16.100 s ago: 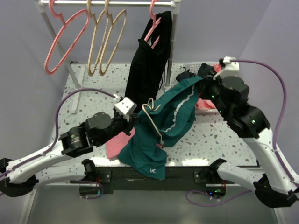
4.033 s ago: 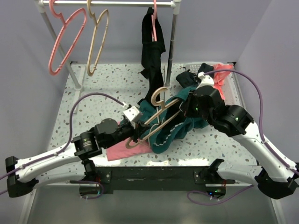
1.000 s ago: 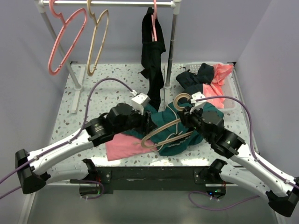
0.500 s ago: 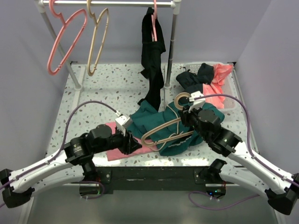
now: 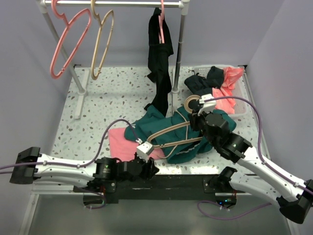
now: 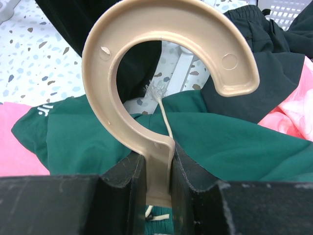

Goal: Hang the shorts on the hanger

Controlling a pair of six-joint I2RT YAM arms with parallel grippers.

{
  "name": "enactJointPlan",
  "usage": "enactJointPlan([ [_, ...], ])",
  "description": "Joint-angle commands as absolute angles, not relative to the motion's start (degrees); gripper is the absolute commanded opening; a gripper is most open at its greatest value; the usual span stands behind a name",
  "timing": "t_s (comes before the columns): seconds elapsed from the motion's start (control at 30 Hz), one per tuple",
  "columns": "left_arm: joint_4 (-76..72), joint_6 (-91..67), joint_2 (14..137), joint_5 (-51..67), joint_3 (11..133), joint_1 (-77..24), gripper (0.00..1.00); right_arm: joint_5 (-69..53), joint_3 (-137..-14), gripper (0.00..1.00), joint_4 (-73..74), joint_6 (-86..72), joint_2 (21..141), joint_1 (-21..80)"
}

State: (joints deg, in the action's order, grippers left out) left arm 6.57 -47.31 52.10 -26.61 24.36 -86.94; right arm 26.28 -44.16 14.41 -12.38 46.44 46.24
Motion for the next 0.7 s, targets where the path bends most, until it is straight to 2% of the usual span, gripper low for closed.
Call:
enactJointPlan([
  [0.0,-12.0,-46.7,60.8,-38.2,25.0,-87.5,0.52,29.3,-47.4,0.0,13.4,-13.0,45.4,46.4],
  [0.17,-20.3,-46.1,71.0,-37.6,26.9,-87.5,0.54,28.8,-47.9,0.0,14.1,-13.1,44.9,46.4],
  [0.4,-26.8,-44.8,76.5,-40.1,27.5,-87.5,0.49,28.5,-47.5,0.0,14.2,-13.4,44.3,46.3],
  [0.67,-24.7,-47.2,81.8,-45.5,30.3,-87.5,0.49,28.1,-48.0,0.0,14.1,-13.7,44.4,46.3],
])
